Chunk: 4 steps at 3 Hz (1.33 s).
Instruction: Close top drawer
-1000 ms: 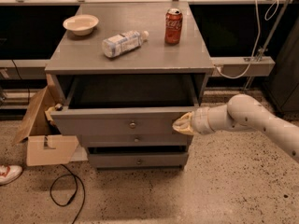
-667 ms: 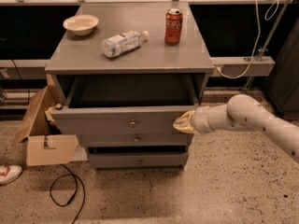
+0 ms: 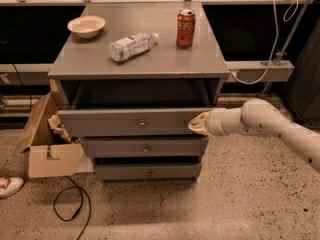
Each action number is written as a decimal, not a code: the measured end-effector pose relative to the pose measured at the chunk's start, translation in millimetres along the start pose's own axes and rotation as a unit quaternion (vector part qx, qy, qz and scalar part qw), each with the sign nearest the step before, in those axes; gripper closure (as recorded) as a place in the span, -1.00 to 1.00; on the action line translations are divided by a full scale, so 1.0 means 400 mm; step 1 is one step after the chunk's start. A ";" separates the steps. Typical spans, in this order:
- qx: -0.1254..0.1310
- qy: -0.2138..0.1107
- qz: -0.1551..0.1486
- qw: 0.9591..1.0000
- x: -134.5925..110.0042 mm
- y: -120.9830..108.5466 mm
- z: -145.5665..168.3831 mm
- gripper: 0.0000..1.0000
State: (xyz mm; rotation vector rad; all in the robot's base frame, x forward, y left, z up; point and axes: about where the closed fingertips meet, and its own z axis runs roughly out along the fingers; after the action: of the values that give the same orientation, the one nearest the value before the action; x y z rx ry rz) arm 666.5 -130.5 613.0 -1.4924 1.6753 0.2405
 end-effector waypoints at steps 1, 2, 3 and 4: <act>0.028 0.007 -0.001 1.000 0.041 -0.058 0.021 1.00; 0.048 0.004 0.000 0.999 0.074 -0.102 0.031 1.00; 0.057 -0.001 -0.004 0.998 0.082 -0.126 0.030 1.00; 0.043 -0.004 -0.018 0.999 0.049 -0.112 -0.007 1.00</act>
Offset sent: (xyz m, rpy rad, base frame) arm 0.0674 -0.0441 -0.0152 0.0095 -0.1064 -0.1100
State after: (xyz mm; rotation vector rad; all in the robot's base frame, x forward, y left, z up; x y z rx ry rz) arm 706.3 -158.4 618.5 -1.4546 1.6306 0.1530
